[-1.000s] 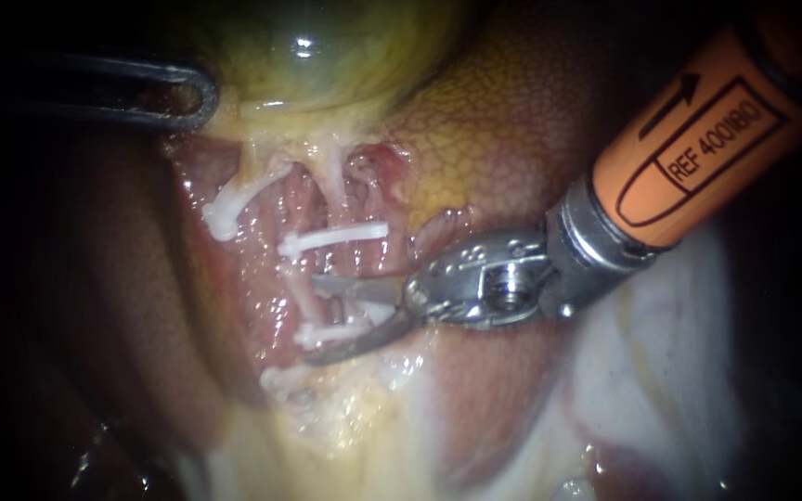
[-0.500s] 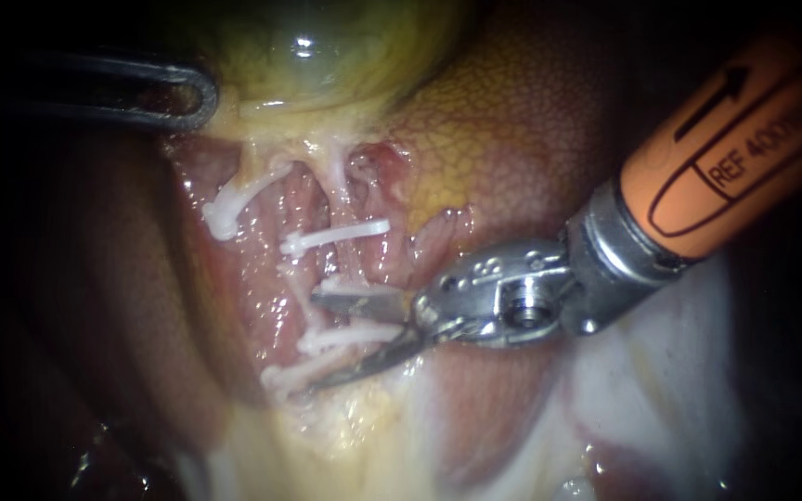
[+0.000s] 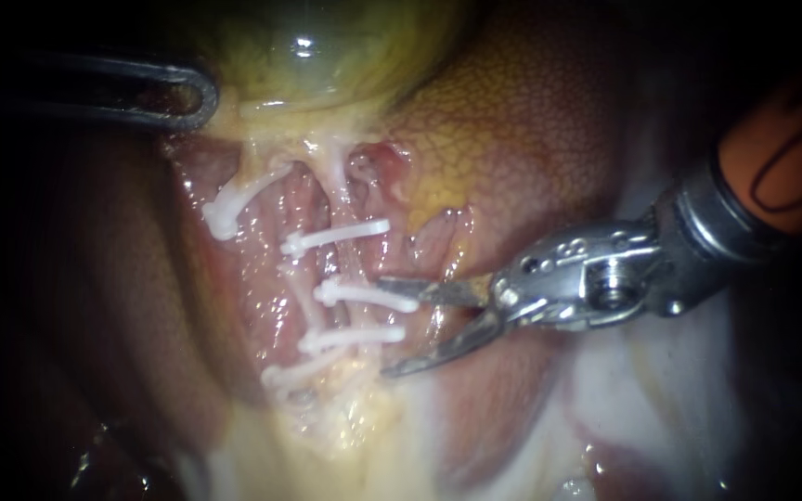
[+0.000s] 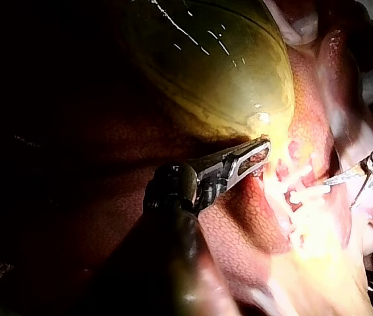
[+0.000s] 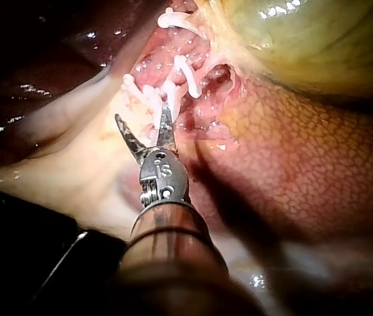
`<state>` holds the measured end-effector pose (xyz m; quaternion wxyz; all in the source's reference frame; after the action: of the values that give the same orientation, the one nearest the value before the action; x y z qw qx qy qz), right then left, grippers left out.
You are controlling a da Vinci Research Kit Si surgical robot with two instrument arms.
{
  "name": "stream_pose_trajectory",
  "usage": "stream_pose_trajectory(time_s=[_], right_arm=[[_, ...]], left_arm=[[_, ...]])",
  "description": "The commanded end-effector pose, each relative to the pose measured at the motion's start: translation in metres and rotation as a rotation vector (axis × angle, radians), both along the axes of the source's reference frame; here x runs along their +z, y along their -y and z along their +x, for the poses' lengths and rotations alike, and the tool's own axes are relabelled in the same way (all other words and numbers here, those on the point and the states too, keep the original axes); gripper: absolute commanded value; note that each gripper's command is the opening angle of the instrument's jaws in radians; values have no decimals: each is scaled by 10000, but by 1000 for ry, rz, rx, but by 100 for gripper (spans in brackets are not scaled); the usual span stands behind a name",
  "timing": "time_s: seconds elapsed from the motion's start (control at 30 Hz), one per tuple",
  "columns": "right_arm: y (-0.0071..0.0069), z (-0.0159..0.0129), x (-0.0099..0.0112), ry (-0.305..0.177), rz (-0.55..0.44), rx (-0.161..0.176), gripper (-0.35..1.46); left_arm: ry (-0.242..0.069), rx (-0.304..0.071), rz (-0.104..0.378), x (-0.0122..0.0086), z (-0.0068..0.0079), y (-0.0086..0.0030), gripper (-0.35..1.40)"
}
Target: Go to the cutting position right tube
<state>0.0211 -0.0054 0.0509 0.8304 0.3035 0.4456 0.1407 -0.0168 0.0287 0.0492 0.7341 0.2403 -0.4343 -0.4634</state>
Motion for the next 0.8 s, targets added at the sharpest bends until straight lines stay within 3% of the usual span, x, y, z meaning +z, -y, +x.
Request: stream_pose_trajectory(time_s=[0.03, 0.37, 0.6, 0.67, 0.8], right_arm=[[-1, 0, 5, 2, 5, 4, 113], [-14, -6, 50, 11, 38, 30, 115], [-23, -1, 78, -8, 152, 57, 115], [-25, 0, 83, -35, 203, 69, 115], [-29, 3, 90, -56, 260, 58, 115]], left_arm=[[0, 0, 0, 0, 0, 0, -35], [0, 0, 0, 0, 0, 0, -35], [0, 0, 0, 1, 0, 0, -35], [0, 0, 0, 1, 0, 0, -35], [0, 0, 0, 1, 0, 0, -35]])
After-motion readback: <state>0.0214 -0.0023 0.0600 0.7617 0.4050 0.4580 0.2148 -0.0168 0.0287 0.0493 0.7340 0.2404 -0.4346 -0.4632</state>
